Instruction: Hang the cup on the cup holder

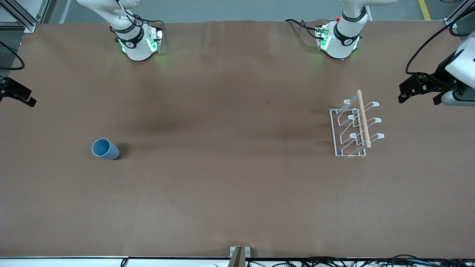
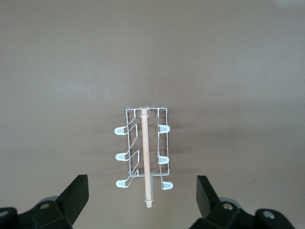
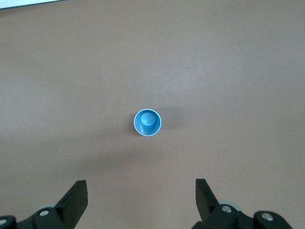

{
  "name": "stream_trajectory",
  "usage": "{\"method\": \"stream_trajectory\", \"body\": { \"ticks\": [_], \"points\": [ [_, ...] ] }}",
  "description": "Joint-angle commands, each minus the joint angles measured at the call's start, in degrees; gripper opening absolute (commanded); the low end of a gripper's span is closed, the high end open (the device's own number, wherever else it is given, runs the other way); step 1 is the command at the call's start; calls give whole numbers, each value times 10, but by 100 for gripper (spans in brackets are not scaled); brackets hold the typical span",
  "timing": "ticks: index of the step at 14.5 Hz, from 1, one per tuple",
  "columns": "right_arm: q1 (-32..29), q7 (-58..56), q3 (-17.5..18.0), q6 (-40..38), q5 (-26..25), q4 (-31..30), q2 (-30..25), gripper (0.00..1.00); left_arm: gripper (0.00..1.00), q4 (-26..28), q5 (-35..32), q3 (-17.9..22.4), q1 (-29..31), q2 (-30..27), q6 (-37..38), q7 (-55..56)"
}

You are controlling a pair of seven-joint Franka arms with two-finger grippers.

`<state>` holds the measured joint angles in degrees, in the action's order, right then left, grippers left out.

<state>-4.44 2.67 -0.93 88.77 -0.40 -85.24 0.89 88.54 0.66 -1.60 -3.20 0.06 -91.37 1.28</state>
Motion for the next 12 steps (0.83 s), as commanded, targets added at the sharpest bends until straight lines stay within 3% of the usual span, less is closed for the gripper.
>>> {"method": "stream_trajectory", "body": {
  "ticks": [1,5,9,12],
  "points": [
    [3,-2,-1,2,1,-23,-13,100,100,0,-12,-2,-1,-7,-4,8],
    [1,-57,-2,37,1,-82,6,100,100,0,-12,-2,-1,-9,1,10],
    [-5,-137,-4,190,0,-211,38,100,100,1,-12,-2,-1,-8,1,10],
    [-17,-172,-6,295,0,-244,97,100,100,1,-12,-1,1,-8,0,8]
  ]
}}
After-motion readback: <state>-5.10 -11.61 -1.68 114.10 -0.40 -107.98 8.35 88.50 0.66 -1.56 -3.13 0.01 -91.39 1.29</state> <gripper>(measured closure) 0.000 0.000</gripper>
